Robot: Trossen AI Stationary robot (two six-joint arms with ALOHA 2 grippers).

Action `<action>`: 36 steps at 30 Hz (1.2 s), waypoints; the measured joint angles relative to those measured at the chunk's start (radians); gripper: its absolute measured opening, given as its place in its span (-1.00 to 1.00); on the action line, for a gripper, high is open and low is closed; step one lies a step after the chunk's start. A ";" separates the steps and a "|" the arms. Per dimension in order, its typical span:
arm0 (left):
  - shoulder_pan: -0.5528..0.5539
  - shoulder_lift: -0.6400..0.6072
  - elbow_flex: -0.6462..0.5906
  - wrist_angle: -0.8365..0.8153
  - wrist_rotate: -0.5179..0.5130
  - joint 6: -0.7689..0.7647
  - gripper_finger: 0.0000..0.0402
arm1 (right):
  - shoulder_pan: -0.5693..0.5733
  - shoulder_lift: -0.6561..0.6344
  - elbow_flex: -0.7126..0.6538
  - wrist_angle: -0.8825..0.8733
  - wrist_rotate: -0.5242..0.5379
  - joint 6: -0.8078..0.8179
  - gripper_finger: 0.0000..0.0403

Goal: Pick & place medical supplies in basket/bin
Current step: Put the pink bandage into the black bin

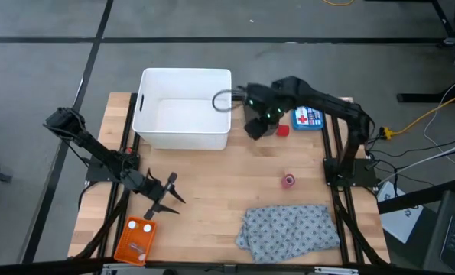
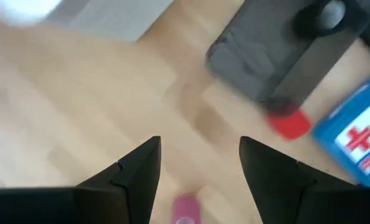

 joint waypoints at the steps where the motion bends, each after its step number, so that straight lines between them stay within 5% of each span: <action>1: 0.000 0.000 0.000 -0.003 0.013 -0.008 -0.07 | 0.029 -0.014 -0.006 -0.006 0.000 0.026 0.09; 14: 0.000 0.000 0.000 0.012 0.058 -0.009 -0.07 | 0.401 -0.043 -0.297 -0.001 0.019 0.251 0.09; 26: 0.000 0.000 0.000 0.010 0.059 0.001 -0.07 | 0.560 -0.042 -0.709 0.090 -0.068 0.361 0.09; 36: 0.000 0.000 0.000 0.009 0.059 0.001 -0.07 | 0.614 -0.042 -0.790 0.259 -0.080 0.365 0.09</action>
